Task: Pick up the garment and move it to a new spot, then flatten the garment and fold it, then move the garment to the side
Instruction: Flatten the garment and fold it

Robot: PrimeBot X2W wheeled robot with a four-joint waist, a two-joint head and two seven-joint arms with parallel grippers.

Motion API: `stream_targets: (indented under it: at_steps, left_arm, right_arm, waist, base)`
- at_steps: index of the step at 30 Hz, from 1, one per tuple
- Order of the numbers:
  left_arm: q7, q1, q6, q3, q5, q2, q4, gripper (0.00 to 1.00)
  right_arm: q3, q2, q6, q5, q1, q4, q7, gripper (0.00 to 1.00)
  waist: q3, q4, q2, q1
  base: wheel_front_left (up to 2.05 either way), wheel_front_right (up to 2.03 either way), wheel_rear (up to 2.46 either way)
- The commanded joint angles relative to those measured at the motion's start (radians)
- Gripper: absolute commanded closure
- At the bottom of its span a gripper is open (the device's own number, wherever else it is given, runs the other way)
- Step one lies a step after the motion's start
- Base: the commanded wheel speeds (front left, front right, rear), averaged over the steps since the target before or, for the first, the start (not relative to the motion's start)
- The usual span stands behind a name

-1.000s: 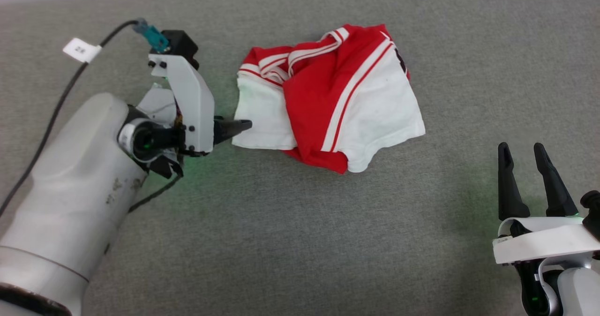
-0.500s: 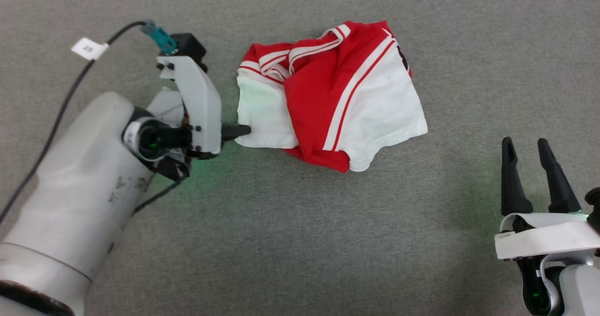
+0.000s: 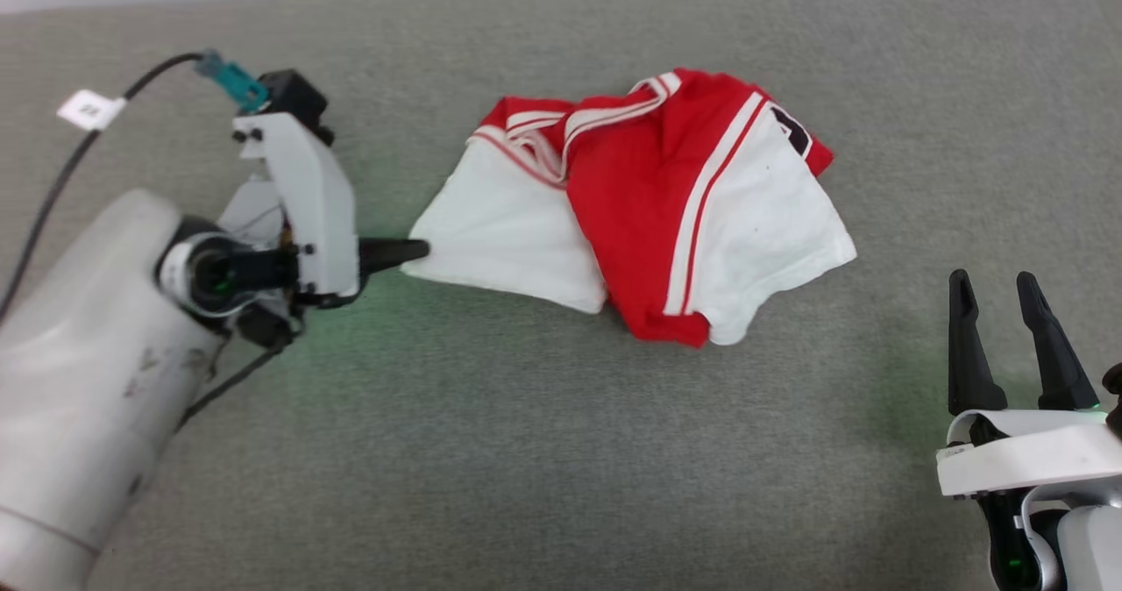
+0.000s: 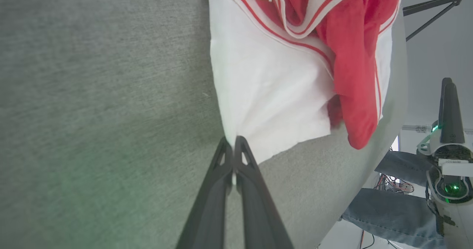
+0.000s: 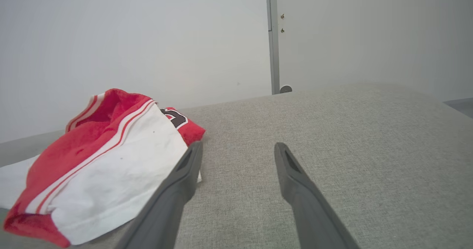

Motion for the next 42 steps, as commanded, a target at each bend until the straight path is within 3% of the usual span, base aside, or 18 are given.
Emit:
stream_targets:
  at_steps: [1, 10, 14, 15, 16, 17, 18, 19, 26, 34, 42]
  left_arm:
    - [0.010, 0.017, 0.002, 0.002, -0.011, 0.023, -0.013, 1.00]
    - [0.017, 0.063, 0.002, -0.018, 0.001, 0.111, -0.047, 1.00]
    - [-0.028, 0.079, 0.002, -0.035, 0.035, 0.114, -0.041, 1.00]
    - [-0.048, 0.079, 0.002, -0.036, 0.043, 0.112, -0.042, 0.75]
    - [-0.069, 0.081, 0.002, -0.035, 0.046, 0.106, -0.039, 0.61]
    - [-0.069, 0.081, 0.002, -0.035, 0.046, 0.106, -0.039, 0.61]
    - [-0.086, 0.083, 0.002, -0.038, 0.052, 0.100, -0.043, 0.42]
    - [-0.108, 0.084, 0.002, -0.041, 0.060, 0.095, -0.050, 0.00]
    - [-0.378, 0.115, 0.002, -0.051, 0.160, 0.104, -0.084, 0.00]
    - [-0.768, 0.222, 0.018, -0.075, 0.327, 0.080, -0.123, 0.00]
    - [-1.020, 0.350, 0.170, -0.097, 0.486, 0.045, -0.234, 0.00]
  right_arm:
    - [-0.005, -0.007, -0.001, -0.002, 0.019, 0.002, -0.005, 0.00]
    - [-0.001, -0.022, -0.001, 0.004, 0.027, 0.005, -0.005, 0.00]
    - [-0.001, -0.038, -0.001, 0.000, 0.025, 0.009, -0.005, 0.00]
    - [0.002, -0.042, -0.001, -0.001, 0.022, 0.010, -0.005, 0.00]
    - [0.007, -0.047, -0.001, -0.002, 0.017, 0.014, -0.001, 0.00]
    - [0.007, -0.047, -0.001, -0.002, 0.017, 0.014, -0.001, 0.00]
    - [0.012, -0.054, -0.001, -0.002, 0.011, 0.016, 0.007, 0.00]
    - [0.018, -0.062, -0.001, 0.000, 0.005, 0.019, 0.018, 0.00]
    - [0.093, -0.138, -0.001, 0.007, -0.036, 0.027, 0.167, 0.00]
    - [0.173, -0.264, -0.001, 0.043, -0.079, 0.020, 0.480, 0.00]
    - [0.157, -0.354, -0.001, 0.185, -0.095, -0.047, 0.819, 0.00]
  waist:
    - [-0.024, 0.026, -0.0001, 0.0000]
    - [-0.038, 0.032, -0.0001, 0.0000]
    - [-0.039, 0.032, -0.0001, 0.0000]
    - [-0.039, 0.034, -0.0001, 0.0000]
    - [-0.040, 0.036, -0.0001, 0.0000]
    - [-0.040, 0.036, -0.0001, 0.0000]
    - [-0.043, 0.039, -0.0001, 0.0000]
    - [-0.045, 0.043, -0.0001, 0.0000]
    - [-0.075, 0.087, -0.0001, 0.0000]
    - [-0.115, 0.167, -0.0001, 0.0000]
    - [-0.125, 0.242, -0.0001, 0.0000]
  base:
    - [0.00, 0.00, 0.00]
    - [0.00, 0.00, 0.00]
    - [0.00, 0.00, 0.00]
    - [0.00, 0.00, 0.00]
    - [0.00, 0.00, 0.00]
    - [0.00, 0.00, 0.00]
    - [0.00, 0.00, 0.00]
    - [0.00, 0.00, 0.00]
    - [0.00, 0.00, 0.00]
    - [0.00, 0.00, 0.00]
    - [0.00, 0.00, 0.00]
